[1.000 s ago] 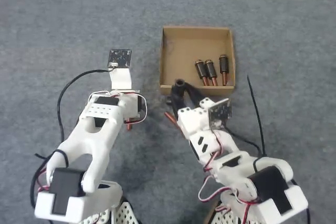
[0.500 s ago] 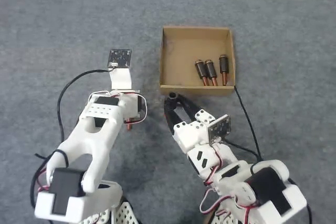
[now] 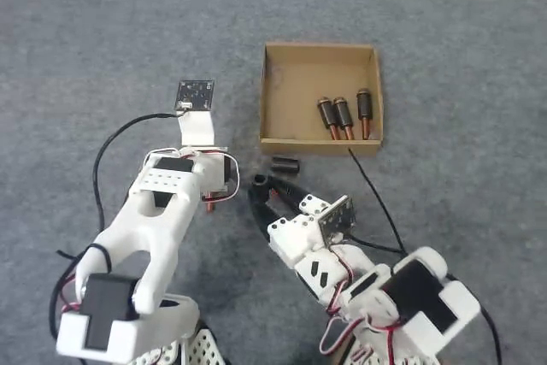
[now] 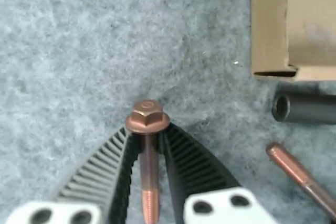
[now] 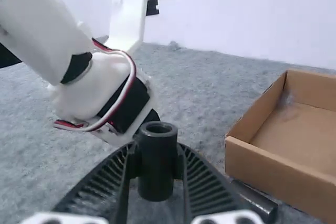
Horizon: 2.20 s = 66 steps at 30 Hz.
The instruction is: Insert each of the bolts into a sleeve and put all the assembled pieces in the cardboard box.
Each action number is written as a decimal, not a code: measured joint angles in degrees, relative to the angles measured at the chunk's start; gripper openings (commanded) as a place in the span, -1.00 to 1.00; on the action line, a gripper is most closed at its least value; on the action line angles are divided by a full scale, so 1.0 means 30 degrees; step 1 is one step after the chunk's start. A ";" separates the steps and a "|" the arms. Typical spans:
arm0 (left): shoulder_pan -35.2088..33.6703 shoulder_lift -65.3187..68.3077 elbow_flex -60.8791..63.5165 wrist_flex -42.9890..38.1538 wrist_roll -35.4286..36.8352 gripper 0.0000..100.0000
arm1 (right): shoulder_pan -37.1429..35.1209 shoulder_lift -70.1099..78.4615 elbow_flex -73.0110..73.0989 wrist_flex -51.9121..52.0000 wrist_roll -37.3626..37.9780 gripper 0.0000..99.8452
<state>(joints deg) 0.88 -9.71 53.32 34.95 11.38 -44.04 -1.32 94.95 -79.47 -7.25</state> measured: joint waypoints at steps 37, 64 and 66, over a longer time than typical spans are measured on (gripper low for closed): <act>-0.0821 -1.4447 0.1846 -0.0586 0.0000 -0.98 | 0.0059 0.0000 0.0000 -0.0088 0.0000 -0.99; 0.5802 -2.2974 0.8088 -0.5832 0.0029 -0.98 | 0.0117 0.0000 0.0000 -0.0234 0.0000 -0.99; 0.6154 -2.3736 0.8088 -0.4659 0.0000 -0.98 | 0.0440 0.0000 0.0000 -0.0234 0.0000 -0.99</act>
<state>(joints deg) 19.34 -80.92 77.58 20.97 11.38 -42.73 -1.32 94.95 -80.18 -7.25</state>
